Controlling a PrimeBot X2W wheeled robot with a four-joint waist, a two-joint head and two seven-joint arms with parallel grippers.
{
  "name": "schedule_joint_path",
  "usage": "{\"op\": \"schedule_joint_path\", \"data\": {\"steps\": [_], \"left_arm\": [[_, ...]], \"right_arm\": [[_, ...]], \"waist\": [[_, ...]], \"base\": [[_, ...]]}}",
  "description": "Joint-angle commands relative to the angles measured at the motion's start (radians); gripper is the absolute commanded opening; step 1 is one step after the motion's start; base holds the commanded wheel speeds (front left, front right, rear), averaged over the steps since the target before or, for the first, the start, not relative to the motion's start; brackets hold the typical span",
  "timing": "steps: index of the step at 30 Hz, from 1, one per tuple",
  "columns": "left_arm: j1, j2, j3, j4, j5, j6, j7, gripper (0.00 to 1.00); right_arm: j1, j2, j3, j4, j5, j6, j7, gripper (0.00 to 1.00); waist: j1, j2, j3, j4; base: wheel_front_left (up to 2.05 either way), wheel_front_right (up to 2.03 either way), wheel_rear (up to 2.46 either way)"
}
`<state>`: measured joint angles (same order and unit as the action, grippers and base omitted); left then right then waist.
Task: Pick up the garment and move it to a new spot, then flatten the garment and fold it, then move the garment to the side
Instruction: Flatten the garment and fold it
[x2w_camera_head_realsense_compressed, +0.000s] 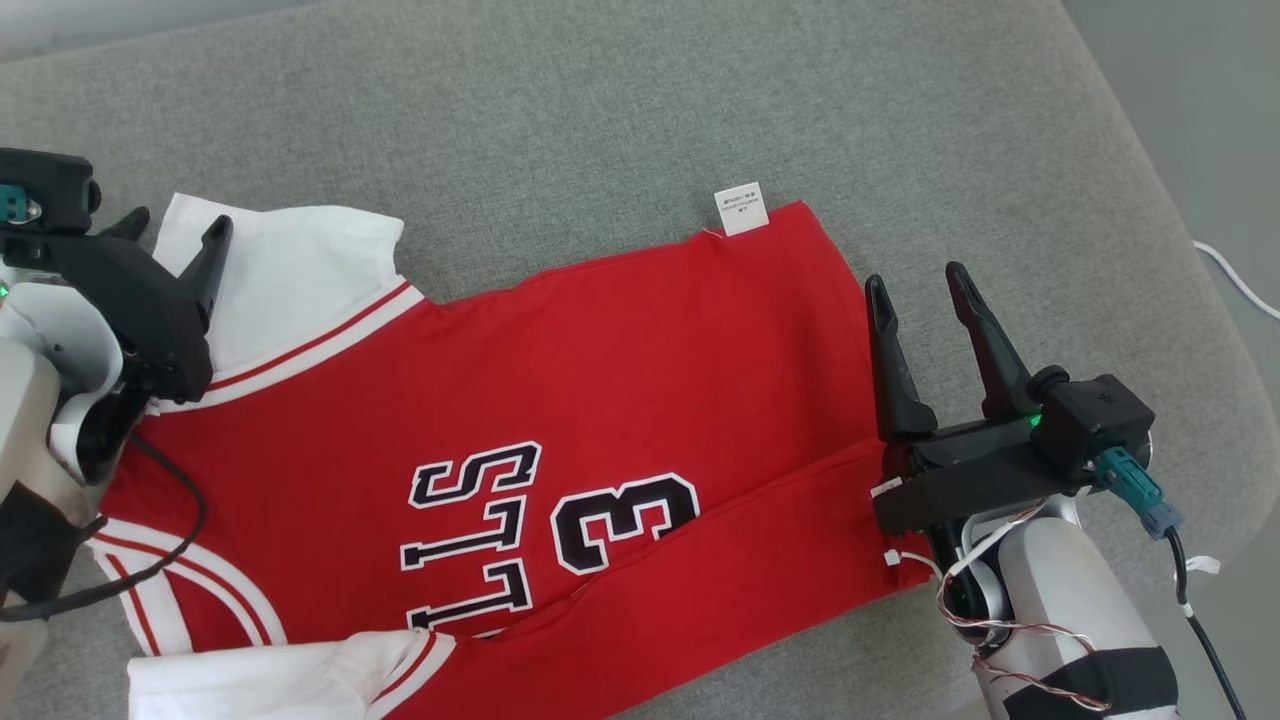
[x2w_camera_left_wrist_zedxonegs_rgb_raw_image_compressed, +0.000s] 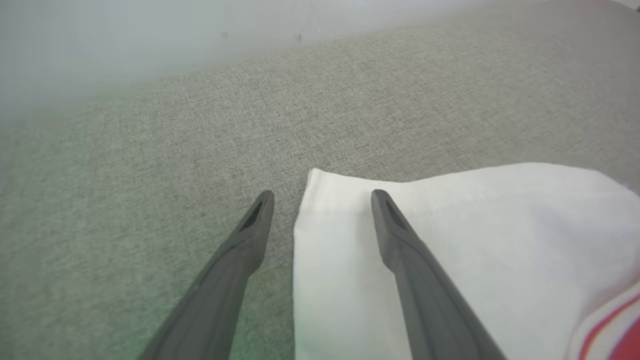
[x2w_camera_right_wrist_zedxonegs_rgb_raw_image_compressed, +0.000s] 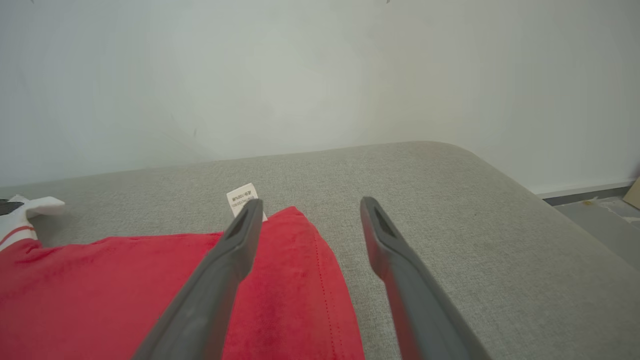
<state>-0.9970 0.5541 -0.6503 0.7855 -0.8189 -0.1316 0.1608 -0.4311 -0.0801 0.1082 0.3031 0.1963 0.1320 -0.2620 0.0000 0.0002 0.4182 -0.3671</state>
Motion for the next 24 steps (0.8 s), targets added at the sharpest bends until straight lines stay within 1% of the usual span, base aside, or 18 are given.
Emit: {"op": "schedule_joint_path", "data": {"steps": [1,3,4,5,6,9,13,17,18,21,24], "left_arm": [[-0.017,0.005,-0.013,0.01,-0.013,0.002,0.003,1.0],[-0.027,0.007,-0.031,0.018,-0.023,0.002,-0.001,1.0],[-0.031,0.006,-0.039,0.021,-0.024,0.002,-0.003,0.8],[-0.035,0.007,-0.047,0.025,-0.026,0.002,-0.007,0.37],[-0.04,0.007,-0.055,0.027,-0.029,0.002,-0.011,0.0],[-0.048,0.005,-0.083,0.027,-0.039,0.002,-0.042,0.0],[-0.049,0.005,-0.108,0.003,-0.056,0.002,-0.129,0.0],[-0.018,0.029,-0.123,-0.047,-0.071,0.002,-0.227,0.0],[-0.018,0.029,-0.123,-0.047,-0.071,0.002,-0.227,0.0],[-0.001,0.038,-0.133,-0.089,-0.071,0.002,-0.282,0.0],[0.02,0.046,-0.132,-0.126,-0.066,0.003,-0.318,0.0]], "right_arm": [[-0.015,0.005,0.005,0.0,-0.005,-0.002,-0.004,1.0],[-0.021,0.002,0.006,0.005,-0.005,-0.002,-0.004,1.0],[-0.022,0.001,0.007,0.007,-0.005,-0.002,-0.004,1.0],[-0.024,-0.001,0.007,0.012,-0.007,-0.002,-0.004,1.0],[-0.027,-0.003,0.007,0.017,-0.008,-0.002,-0.003,1.0],[-0.036,-0.016,0.008,0.048,-0.012,-0.002,-0.002,1.0],[-0.057,-0.047,0.009,0.114,0.007,-0.002,-0.003,1.0],[-0.109,-0.089,0.016,0.199,0.039,-0.002,-0.002,1.0],[-0.109,-0.089,0.016,0.199,0.039,-0.002,-0.002,1.0],[-0.155,-0.128,0.025,0.27,0.079,-0.002,0.005,1.0],[-0.2,-0.169,0.044,0.339,0.107,-0.002,0.036,1.0]], "waist": [[0.0,-0.0002,0.008,0.0],[0.0,-0.0002,0.013,-0.001],[0.0,-0.0002,0.016,-0.001],[0.0,-0.0002,0.017,-0.001],[0.0,-0.0002,0.019,0.0],[0.0,-0.0002,0.013,0.009],[0.0,-0.0002,-0.011,0.033],[0.0,-0.0002,-0.035,0.062],[0.0,-0.0002,-0.035,0.062],[0.0,-0.0002,-0.046,0.092],[0.0,-0.0002,-0.051,0.124]], "base": [[0.0,0.0,0.0],[0.0,0.0,0.0],[0.0,0.0,0.0],[0.0,0.0,0.0],[0.0,0.0,0.0],[0.0,0.0,0.0],[0.0,0.0,0.0],[0.0,0.0,0.0],[0.0,0.0,0.0],[0.0,0.0,0.0],[0.0,0.0,0.0]]}}
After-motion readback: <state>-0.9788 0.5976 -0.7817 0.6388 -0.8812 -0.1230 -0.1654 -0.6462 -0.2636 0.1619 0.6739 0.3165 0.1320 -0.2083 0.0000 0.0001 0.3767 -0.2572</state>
